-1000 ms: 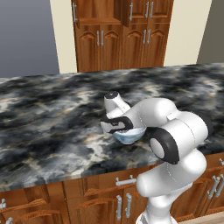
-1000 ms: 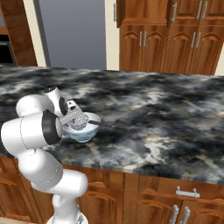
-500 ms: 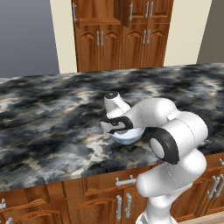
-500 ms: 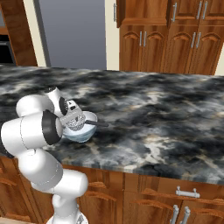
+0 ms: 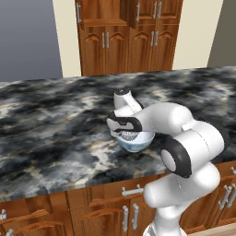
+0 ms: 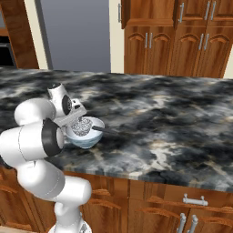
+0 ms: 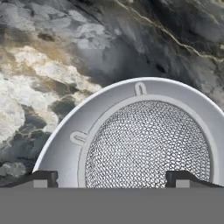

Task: Open the cabinet and setup a tea strainer by placing it in the bowl upright.

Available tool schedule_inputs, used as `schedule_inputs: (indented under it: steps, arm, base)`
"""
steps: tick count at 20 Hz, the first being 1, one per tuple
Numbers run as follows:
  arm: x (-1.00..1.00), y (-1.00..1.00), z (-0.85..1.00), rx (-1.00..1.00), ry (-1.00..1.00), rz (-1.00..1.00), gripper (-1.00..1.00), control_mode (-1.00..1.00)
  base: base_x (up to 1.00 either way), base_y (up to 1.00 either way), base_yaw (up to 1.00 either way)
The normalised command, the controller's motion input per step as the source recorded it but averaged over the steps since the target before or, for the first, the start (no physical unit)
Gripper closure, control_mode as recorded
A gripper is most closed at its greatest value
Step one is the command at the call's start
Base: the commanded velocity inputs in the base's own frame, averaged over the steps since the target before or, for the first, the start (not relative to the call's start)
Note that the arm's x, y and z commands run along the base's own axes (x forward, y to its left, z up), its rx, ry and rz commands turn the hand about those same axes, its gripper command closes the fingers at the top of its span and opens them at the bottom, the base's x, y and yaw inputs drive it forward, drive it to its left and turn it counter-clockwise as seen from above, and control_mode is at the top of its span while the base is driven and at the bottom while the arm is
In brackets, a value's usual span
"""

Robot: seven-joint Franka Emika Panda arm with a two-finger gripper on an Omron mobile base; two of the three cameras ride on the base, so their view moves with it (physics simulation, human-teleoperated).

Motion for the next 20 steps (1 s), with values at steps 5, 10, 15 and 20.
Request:
schedule_inputs:
  steps: [5, 10, 15, 20]
  arm:
    - [0.00, -0.06, 0.37, 0.06, 0.02, 0.00, -1.00, -1.00]
    - [-0.05, -0.22, 0.57, 0.09, 0.01, -0.06, -1.00, -1.00]
    - [-0.34, -0.34, 0.61, 0.14, 0.00, -0.14, -1.00, -1.00]
    - [-0.47, -0.18, 0.26, 0.01, -0.02, -0.07, -1.00, -1.00]
  base:
    - [0.00, 0.00, 0.00]
    - [0.00, 0.00, 0.00]
    - [0.00, 0.00, 0.00]
    - [0.00, 0.00, 0.00]
